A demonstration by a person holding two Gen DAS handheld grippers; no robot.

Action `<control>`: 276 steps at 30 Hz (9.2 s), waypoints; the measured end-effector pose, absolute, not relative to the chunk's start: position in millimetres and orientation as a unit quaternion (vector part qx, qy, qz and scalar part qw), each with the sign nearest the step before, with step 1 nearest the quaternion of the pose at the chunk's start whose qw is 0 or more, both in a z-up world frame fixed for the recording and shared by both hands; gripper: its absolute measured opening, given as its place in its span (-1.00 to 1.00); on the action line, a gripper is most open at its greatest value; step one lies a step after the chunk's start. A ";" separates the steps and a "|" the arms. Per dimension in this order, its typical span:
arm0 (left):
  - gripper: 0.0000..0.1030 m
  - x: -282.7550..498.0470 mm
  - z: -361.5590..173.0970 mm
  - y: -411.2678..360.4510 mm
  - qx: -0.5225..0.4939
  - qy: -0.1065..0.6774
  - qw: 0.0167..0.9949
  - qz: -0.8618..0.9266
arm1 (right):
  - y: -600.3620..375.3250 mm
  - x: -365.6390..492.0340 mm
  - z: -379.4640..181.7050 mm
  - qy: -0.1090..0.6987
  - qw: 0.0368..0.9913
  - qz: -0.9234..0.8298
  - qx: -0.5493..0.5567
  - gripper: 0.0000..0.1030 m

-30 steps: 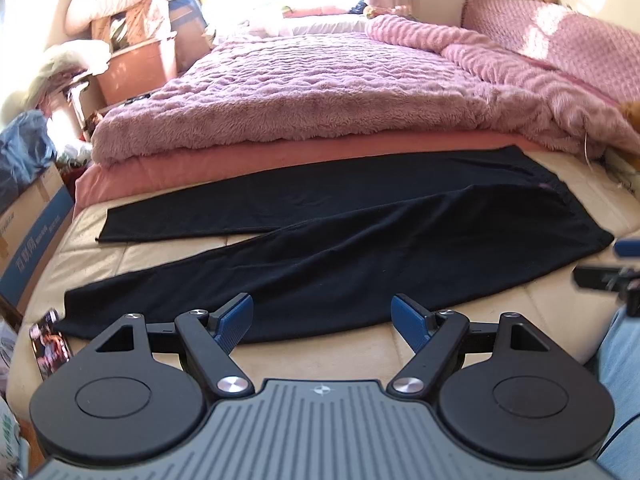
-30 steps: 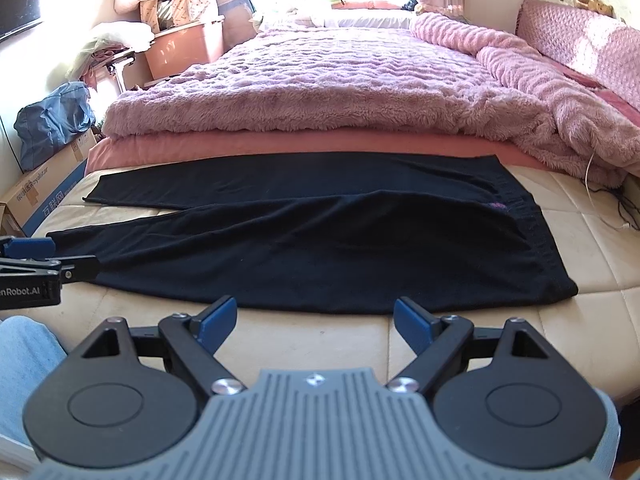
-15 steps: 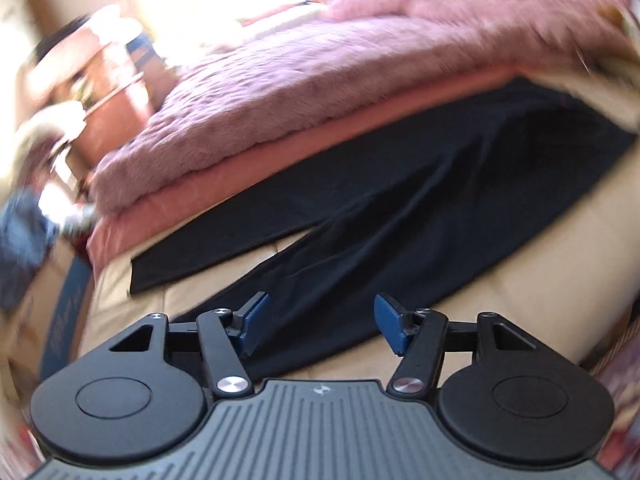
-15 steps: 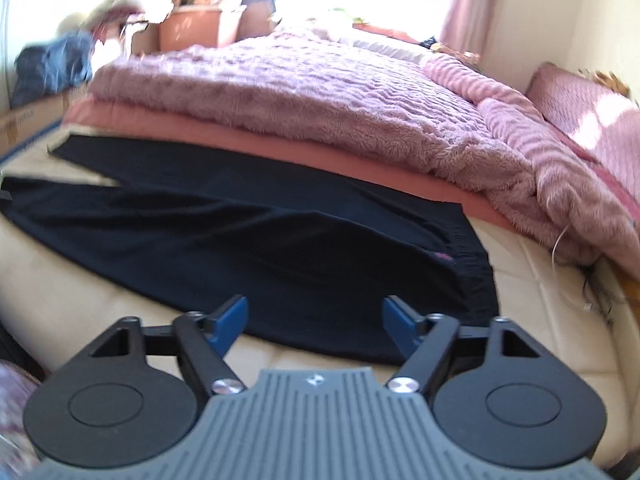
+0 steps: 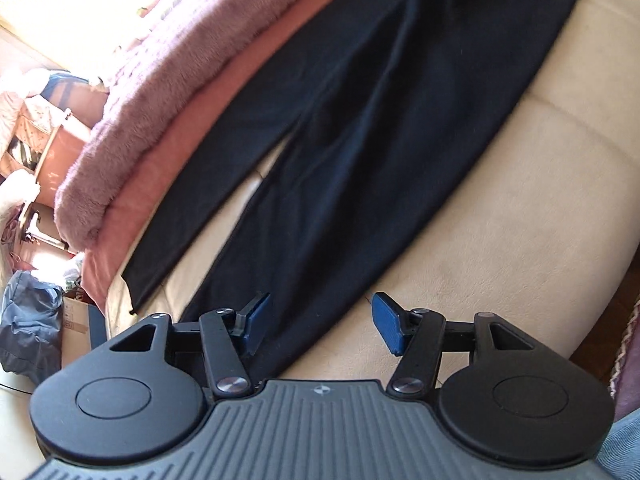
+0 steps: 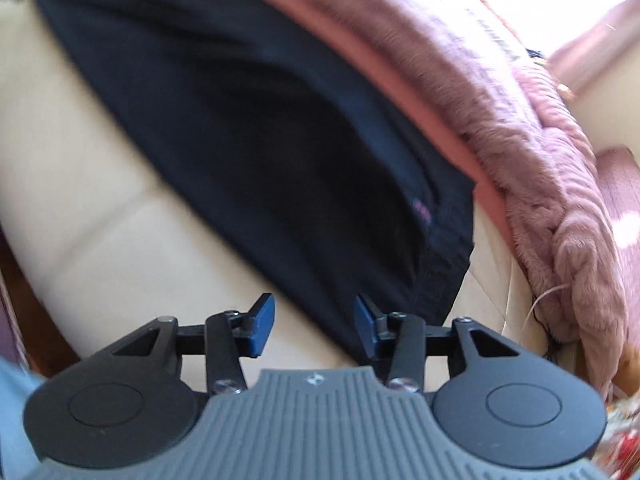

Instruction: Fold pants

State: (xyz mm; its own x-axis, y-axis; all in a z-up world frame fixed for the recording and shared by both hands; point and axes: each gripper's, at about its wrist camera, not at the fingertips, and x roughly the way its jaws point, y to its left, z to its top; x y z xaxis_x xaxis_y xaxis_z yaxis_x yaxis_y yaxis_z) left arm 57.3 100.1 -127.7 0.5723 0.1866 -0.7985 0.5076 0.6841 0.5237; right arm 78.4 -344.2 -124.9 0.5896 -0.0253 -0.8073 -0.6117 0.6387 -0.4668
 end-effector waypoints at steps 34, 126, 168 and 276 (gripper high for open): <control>0.27 56.7 -158.0 120.5 0.504 0.451 0.733 -0.072 | -372.5 103.9 -142.7 0.373 0.732 0.165 -0.546 -1.00; -0.23 360.0 -98.7 230.4 0.159 0.448 0.860 0.186 | -383.8 401.5 -120.9 0.372 0.909 0.002 -0.187 -0.20; -0.01 239.4 -102.1 212.8 0.001 0.360 0.916 0.178 | -344.0 354.9 -129.1 0.343 0.939 0.029 -0.017 -0.79; -1.00 253.2 -142.2 446.2 -0.391 0.355 0.809 0.260 | -168.2 227.6 -135.5 0.434 0.869 0.114 -0.210 -1.00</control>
